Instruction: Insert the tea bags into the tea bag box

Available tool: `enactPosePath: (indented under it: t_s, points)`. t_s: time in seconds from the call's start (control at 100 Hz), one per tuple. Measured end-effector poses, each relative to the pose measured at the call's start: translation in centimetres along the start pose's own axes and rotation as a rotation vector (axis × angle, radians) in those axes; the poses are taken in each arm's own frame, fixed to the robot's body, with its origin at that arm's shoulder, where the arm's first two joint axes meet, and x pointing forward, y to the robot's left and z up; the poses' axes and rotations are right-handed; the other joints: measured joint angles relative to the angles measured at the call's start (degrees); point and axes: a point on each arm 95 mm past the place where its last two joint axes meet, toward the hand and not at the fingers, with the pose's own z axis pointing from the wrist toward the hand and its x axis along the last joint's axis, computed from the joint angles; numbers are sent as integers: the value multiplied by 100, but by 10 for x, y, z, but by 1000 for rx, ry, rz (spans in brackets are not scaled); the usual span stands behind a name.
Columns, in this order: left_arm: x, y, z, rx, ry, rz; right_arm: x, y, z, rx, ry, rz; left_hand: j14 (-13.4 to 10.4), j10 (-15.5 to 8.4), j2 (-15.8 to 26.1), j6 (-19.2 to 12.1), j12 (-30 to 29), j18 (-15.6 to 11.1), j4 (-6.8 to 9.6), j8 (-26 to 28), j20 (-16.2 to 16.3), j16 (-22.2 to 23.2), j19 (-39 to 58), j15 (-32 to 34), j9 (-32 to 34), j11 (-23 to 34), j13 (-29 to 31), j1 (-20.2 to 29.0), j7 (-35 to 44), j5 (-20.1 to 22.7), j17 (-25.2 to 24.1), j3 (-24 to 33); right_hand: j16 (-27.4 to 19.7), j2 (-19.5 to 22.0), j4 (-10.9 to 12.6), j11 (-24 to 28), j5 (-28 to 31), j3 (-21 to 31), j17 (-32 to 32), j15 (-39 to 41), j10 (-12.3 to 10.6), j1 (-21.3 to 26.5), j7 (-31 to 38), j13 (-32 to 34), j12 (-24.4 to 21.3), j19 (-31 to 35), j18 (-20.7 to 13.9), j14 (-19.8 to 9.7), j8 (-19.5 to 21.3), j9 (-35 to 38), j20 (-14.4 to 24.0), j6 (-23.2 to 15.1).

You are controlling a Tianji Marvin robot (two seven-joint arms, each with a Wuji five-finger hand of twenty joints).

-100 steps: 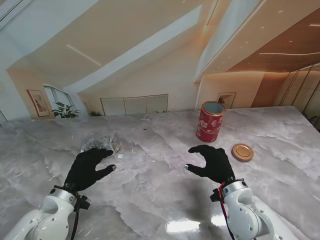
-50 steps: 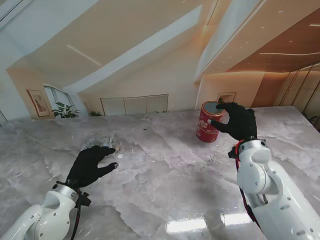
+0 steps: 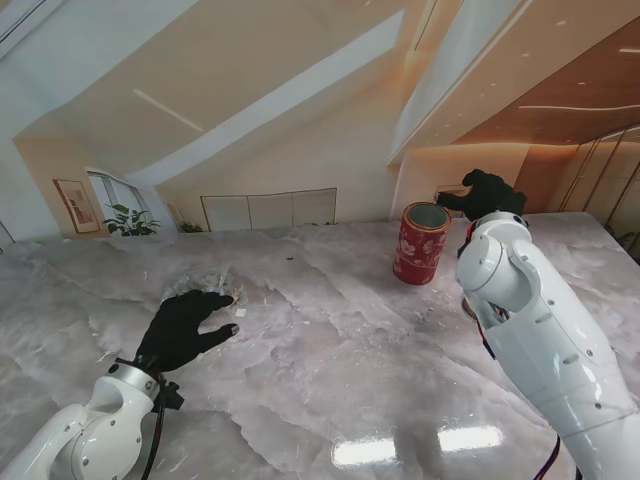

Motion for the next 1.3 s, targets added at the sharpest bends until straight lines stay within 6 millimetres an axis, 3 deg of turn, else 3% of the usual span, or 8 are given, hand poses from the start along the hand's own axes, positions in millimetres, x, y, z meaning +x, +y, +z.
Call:
enactPosePath:
  t_s: [0.17, 0.49, 1.17, 1.3]
  points:
    - [1, 1, 2, -9, 1, -5, 10, -2, 24, 37, -111, 4, 0, 0, 0, 0, 0, 0, 0, 0, 0, 0, 0, 0, 0, 0, 0, 0, 0, 0, 0, 0, 79, 0, 9, 191, -5, 1, 290, 211, 270, 0, 1, 265, 71, 274, 41, 90, 0, 0, 59, 320]
    - [-1, -1, 1, -10, 0, -2, 24, -20, 56, 125, -248, -3, 0, 0, 0, 0, 0, 0, 0, 0, 1, 0, 0, 0, 0, 0, 0, 0, 0, 0, 0, 0, 226, 0, 73, 566, -180, 1, 616, 472, 298, 0, 283, 411, 209, 577, 69, 119, 15, -1, 60, 451]
    - [-1, 0, 0, -33, -21, 2, 9, -55, 82, 179, -354, -51, 0, 0, 0, 0, 0, 0, 1, 0, 1, 0, 0, 0, 0, 1, 0, 0, 0, 0, 0, 0, 354, 0, 204, 781, -174, 1, 1171, 731, 340, 4, 492, 758, 329, 875, 70, 122, 189, 13, 60, 451]
    - [-1, 0, 1, -35, -22, 4, 7, -59, 85, 192, -366, -54, 0, 0, 0, 0, 0, 0, 1, 0, 1, 0, 0, 0, 0, 1, 0, 0, 0, 0, 0, 0, 358, 1, 206, 844, -172, 2, 1255, 758, 355, 6, 560, 879, 330, 927, 69, 260, 198, 107, 60, 451]
